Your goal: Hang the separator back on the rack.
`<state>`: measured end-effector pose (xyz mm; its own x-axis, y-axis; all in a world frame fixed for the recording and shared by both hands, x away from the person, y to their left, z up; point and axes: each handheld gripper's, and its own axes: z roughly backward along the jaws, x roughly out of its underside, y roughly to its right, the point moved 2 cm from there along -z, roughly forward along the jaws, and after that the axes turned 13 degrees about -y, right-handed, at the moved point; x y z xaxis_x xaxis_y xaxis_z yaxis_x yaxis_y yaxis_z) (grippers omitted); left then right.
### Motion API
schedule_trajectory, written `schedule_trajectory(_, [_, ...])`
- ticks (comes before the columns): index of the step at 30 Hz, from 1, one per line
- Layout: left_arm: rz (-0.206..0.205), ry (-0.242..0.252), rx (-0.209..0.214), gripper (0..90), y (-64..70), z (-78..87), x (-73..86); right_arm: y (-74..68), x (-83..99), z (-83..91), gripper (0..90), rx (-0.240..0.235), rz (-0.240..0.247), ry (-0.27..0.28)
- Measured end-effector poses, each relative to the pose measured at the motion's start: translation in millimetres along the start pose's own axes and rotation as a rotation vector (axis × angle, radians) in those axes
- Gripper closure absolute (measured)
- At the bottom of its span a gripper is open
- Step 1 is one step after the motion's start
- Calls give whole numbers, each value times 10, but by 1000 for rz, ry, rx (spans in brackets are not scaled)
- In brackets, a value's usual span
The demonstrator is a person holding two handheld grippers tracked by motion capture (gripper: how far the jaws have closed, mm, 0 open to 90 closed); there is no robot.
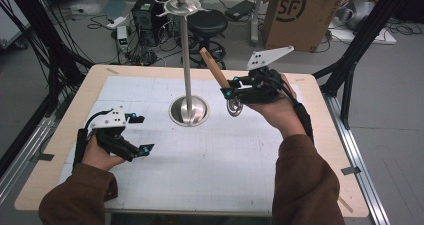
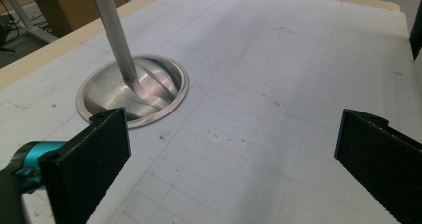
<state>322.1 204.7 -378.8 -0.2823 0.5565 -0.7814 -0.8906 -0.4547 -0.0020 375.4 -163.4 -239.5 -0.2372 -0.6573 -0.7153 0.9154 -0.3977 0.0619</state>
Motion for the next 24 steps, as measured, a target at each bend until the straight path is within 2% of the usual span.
schedule_trajectory(8, [-4,2,0,16,-1,5,-1,95,-158,69,688,13,0,3])
schedule_trajectory(13, [-7,-2,4,16,11,-22,-6,119,-235,101,689,34,3,30])
schedule_trajectory(24, [-1,9,4,16,10,-4,-6,232,-318,106,690,37,-14,57])
